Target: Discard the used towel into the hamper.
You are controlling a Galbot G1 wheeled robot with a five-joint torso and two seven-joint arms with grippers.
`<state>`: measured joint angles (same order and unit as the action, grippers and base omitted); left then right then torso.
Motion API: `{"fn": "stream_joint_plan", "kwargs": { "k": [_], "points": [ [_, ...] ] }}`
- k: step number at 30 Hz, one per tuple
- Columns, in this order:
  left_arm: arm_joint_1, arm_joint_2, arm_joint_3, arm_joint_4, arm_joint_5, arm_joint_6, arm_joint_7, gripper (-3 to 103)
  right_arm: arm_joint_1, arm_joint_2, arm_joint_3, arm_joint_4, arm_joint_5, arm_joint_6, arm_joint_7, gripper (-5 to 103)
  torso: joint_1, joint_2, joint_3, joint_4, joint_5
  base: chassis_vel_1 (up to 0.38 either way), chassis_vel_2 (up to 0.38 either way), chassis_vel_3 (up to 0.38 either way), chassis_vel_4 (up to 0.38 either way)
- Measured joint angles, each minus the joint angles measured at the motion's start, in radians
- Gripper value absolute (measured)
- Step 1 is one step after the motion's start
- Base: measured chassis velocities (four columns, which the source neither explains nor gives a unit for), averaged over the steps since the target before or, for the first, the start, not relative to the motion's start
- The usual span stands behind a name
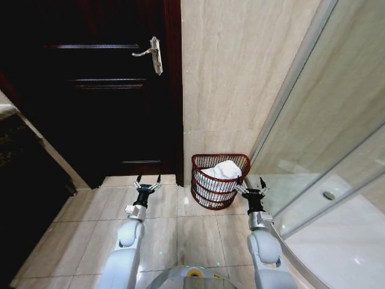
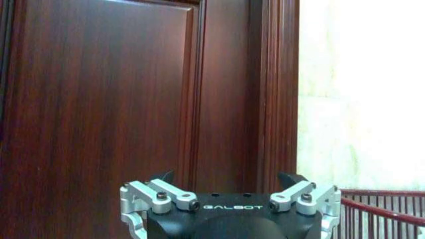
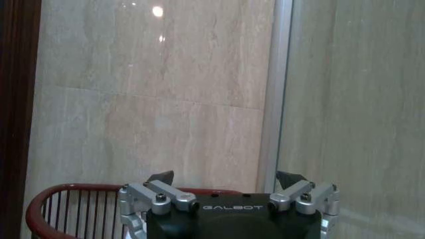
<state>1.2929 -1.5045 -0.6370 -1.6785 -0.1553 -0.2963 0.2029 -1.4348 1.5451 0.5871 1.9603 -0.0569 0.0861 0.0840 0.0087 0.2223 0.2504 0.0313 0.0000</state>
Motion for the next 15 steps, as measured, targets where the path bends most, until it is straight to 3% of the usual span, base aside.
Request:
{"fn": "stream_joint_plan", "kwargs": {
  "k": [15],
  "points": [
    [0.005, -0.009, -0.004, -0.01, 0.001, 0.003, 0.003, 100, 0.002, -0.005, 0.001, -0.011, 0.005, 0.0, 0.0, 100, 0.001, 0.005, 0.003, 0.0, 0.0, 0.12, -0.109, -0.115, 0.116]
  ]
}}
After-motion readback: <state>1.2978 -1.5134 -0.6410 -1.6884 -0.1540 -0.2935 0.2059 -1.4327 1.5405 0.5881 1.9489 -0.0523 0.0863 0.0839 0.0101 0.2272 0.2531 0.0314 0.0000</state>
